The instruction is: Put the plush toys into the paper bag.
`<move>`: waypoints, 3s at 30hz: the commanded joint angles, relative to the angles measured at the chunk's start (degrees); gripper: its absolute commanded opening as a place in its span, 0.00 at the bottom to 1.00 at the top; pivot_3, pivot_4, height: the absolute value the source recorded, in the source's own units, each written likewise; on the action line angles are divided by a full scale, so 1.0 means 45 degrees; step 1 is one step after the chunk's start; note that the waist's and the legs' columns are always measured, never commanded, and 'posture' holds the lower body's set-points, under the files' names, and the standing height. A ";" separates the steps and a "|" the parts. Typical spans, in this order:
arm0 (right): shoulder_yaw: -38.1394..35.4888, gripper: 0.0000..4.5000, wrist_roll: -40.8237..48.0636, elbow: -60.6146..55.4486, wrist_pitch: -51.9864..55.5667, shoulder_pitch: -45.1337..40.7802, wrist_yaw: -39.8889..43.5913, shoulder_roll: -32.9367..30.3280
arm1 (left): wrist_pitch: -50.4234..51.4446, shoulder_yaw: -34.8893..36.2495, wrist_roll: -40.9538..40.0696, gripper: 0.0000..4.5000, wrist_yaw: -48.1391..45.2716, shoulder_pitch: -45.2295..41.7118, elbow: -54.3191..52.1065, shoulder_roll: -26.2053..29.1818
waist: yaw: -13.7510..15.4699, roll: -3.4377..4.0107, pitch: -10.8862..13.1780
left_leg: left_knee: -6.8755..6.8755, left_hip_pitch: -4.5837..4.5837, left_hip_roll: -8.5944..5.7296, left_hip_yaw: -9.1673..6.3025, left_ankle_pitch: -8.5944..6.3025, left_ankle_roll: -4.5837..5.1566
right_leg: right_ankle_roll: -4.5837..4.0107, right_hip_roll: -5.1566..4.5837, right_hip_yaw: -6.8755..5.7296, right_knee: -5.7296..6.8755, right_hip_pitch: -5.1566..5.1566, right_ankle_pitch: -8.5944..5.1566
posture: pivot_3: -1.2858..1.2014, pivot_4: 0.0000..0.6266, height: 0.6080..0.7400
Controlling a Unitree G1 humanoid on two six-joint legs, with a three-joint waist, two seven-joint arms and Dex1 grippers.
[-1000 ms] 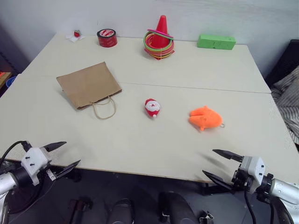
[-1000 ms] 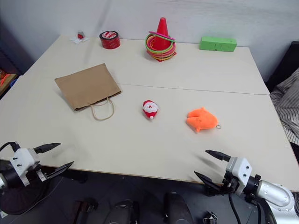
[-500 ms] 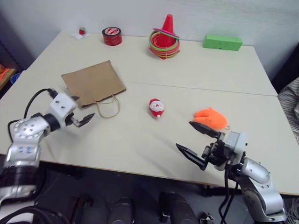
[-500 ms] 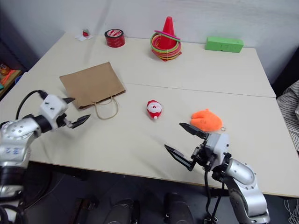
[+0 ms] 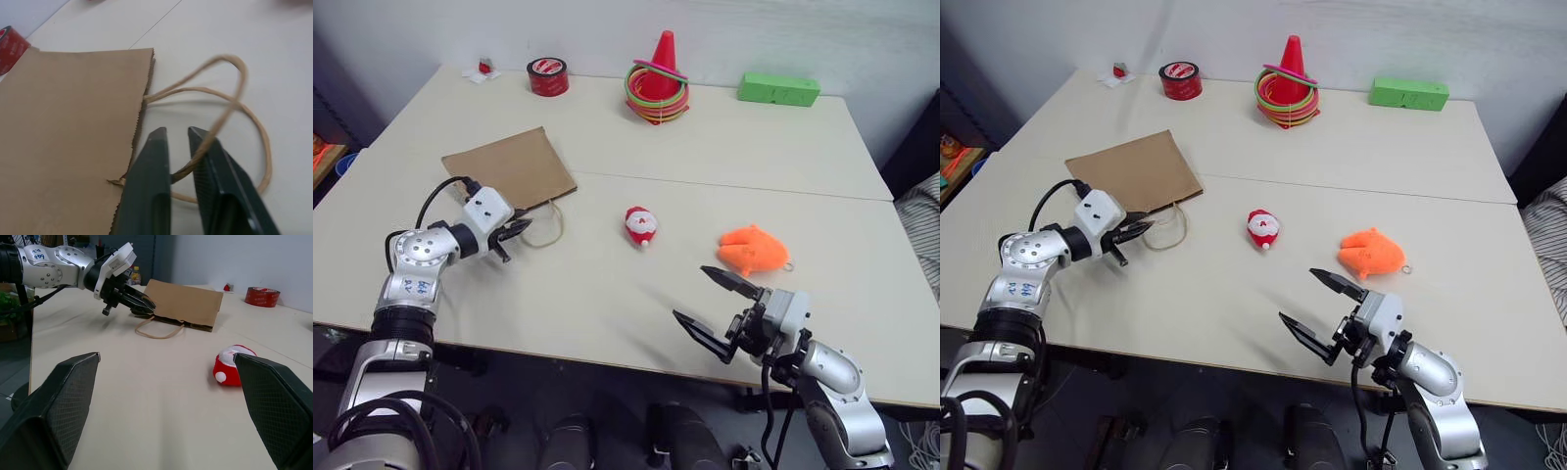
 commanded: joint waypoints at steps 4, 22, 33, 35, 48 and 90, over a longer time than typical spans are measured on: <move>0.0302 1.00 0.0065 -0.0247 0.0106 -0.0543 0.0119 -0.0076 | 0.2512 0.1203 -0.2679 0.01 -0.1678 0.1061 -0.3263 0.0236 | -0.0064 -0.0001 0.0001 | 0.0003 -0.0001 0.0004 -0.0002 0.0010 -0.0019 | -0.0001 0.0001 0.0004 0.0012 -0.0003 0.0000 | 0.52 0.24 1.00; 0.4801 0.08 -0.2104 0.3461 0.3797 -0.7763 -0.0215 0.2502 | 1.2624 0.4406 -1.1028 0.00 -0.0462 0.5110 -1.3056 0.1324 | -0.0318 -0.0003 0.0005 | -0.0007 0.0025 0.0008 -0.0037 0.0074 -0.0107 | -0.0042 -0.0006 0.0024 0.0077 -0.0005 -0.0024 | 0.52 0.24 1.00; 0.4959 0.00 -0.4150 1.0580 0.1531 -1.0769 -0.1143 0.5359 | 1.4690 0.5230 -1.4384 0.00 0.1500 0.5192 -1.3898 0.1243 | -0.0564 -0.0008 0.0006 | -0.0024 0.0014 0.0006 -0.0032 0.0082 -0.0128 | -0.0043 -0.0007 0.0025 0.0067 -0.0023 -0.0024 | 0.52 0.24 1.00; 0.5176 0.00 -0.4743 1.1668 0.1245 -1.0993 -0.1269 0.5500 | 1.4801 0.5527 -1.4930 0.00 0.1781 0.5094 -1.3690 0.1256 | -0.0629 -0.0008 0.0006 | -0.0028 0.0012 0.0006 -0.0031 0.0082 -0.0129 | -0.0043 -0.0007 0.0026 0.0064 -0.0023 -0.0024 | 0.52 0.24 1.00; 0.5652 0.00 -0.6179 1.2937 0.0596 -1.0285 -0.0731 0.5026 | 1.3734 0.7211 -1.6024 0.00 0.3146 0.3939 -1.1404 0.1099 | -0.0665 -0.0018 -0.0001 | -0.0031 0.0024 0.0006 -0.0033 0.0083 -0.0143 | -0.0044 -0.0007 0.0026 0.0063 -0.0017 -0.0025 | 0.52 0.24 1.00; -0.2050 1.00 -0.4275 0.5006 0.0344 -0.4263 -0.0115 -0.3296 | 1.3204 0.4433 -1.3323 0.00 -0.0171 0.3876 -1.1381 0.1282 | -0.0511 0.0028 0.0051 | -0.0068 0.0050 -0.0006 -0.0010 0.0111 -0.0121 | -0.0019 0.0016 0.0075 -0.0033 0.0022 0.0036 | 0.52 0.24 1.00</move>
